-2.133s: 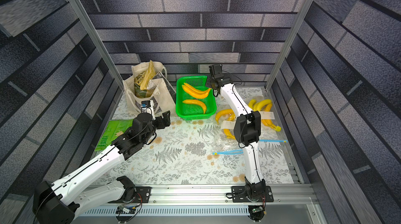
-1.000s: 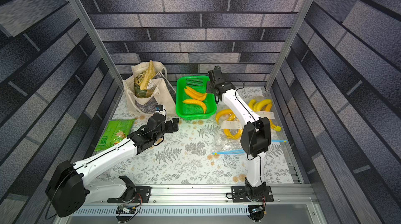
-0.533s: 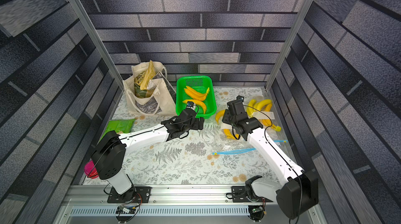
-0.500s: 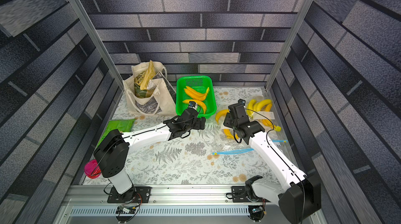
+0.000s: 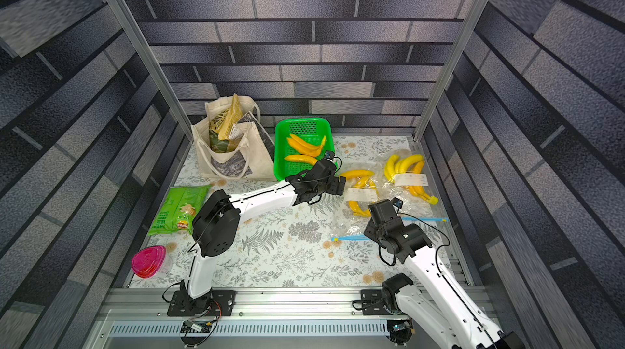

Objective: Open the zip-top bag and take out the banana
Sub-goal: Pick up the banana from the zipper food storage bag.

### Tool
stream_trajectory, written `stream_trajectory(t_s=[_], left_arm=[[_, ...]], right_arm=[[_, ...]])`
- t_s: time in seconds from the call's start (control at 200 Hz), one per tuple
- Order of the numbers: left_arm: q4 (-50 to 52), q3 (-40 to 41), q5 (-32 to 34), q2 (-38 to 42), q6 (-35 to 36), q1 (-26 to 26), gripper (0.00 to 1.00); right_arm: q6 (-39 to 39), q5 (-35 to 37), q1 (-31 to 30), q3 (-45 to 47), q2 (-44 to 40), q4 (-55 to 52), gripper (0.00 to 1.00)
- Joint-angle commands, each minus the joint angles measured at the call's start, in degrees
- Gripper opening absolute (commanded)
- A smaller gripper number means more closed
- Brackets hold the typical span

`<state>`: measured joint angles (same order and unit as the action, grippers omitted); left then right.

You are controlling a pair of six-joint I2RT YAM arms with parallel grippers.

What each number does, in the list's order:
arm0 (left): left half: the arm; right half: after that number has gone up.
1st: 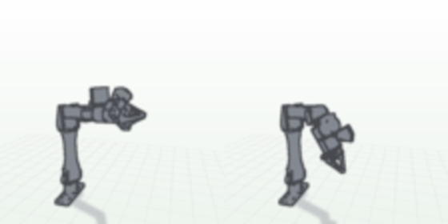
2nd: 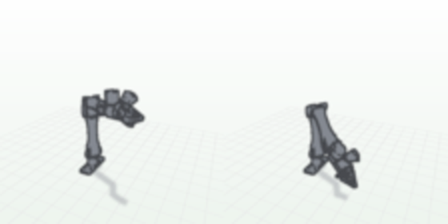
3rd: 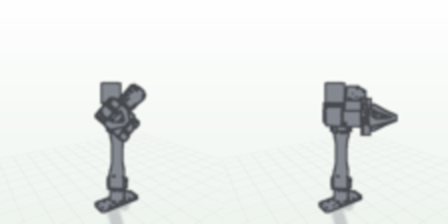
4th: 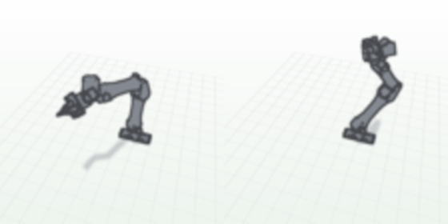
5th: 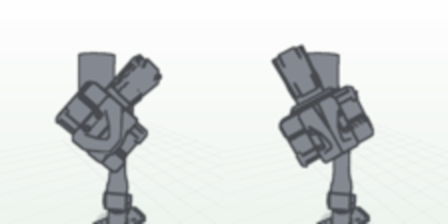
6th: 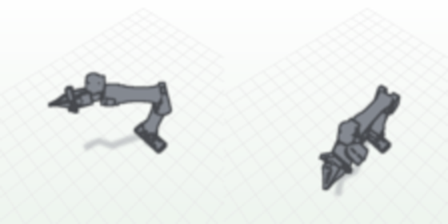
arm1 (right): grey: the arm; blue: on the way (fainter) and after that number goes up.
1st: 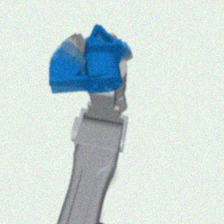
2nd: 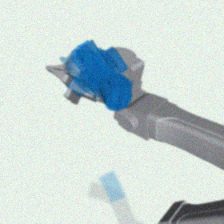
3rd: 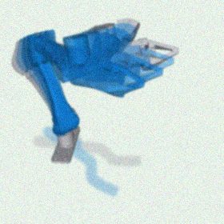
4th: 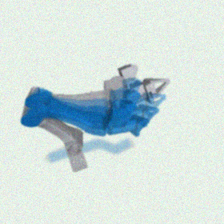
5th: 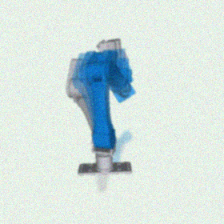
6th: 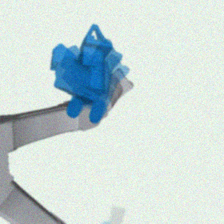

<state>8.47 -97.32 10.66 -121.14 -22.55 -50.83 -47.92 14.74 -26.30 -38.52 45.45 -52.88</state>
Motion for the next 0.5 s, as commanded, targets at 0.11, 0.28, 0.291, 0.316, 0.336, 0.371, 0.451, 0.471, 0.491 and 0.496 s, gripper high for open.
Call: stream_trajectory(t_s=[0.11,0.28,0.291,0.316,0.336,0.371,0.451,0.471,0.491,0.496], left_arm=[[7.8,-14.2,-2.1,-7.4,4.5,-0.2,0.95],[9.6,-22.3,-4.8,-12.4,6.5,-0.5,0.95],[9.9,-22.8,-4.8,-12.8,6.6,-0.5,0.95],[10.5,-24.4,-4.9,-13.7,6.8,-0.4,0.95],[11.0,-25.6,-5.0,-14.4,6.9,-0.4,0.95],[12.0,-28.1,-5.2,-15.9,7.0,-0.3,0.95],[15.0,-34.7,-6.2,-19.9,7.2,0.1,0.95],[15.6,-36.2,-6.5,-20.8,7.3,0.2,0.95],[16.3,-37.7,-6.6,-21.8,7.4,0.2,0.95],[16.5,-38.1,-6.7,-22.1,7.5,0.3,0.95]], right_arm=[[-7.5,2.0,-4.9,3.6,-2.5,-4.6,0.46],[-8.3,-0.9,-7.0,9.0,1.2,1.6,0.46],[-8.3,-1.0,-7.2,9.2,1.4,2.4,0.46],[-8.4,-1.0,-7.6,9.9,1.8,4.0,0.46],[-8.5,-0.8,-7.8,10.2,2.3,5.2,0.47],[-8.2,-0.3,-8.0,10.7,3.1,7.5,0.47],[-7.4,1.9,-8.1,11.5,5.2,11.8,0.49],[-7.0,2.6,-8.2,11.4,5.8,12.6,0.50],[-6.8,3.3,-8.1,11.3,6.4,13.3,0.50],[-6.7,3.5,-8.1,11.3,6.6,13.6,0.50]])
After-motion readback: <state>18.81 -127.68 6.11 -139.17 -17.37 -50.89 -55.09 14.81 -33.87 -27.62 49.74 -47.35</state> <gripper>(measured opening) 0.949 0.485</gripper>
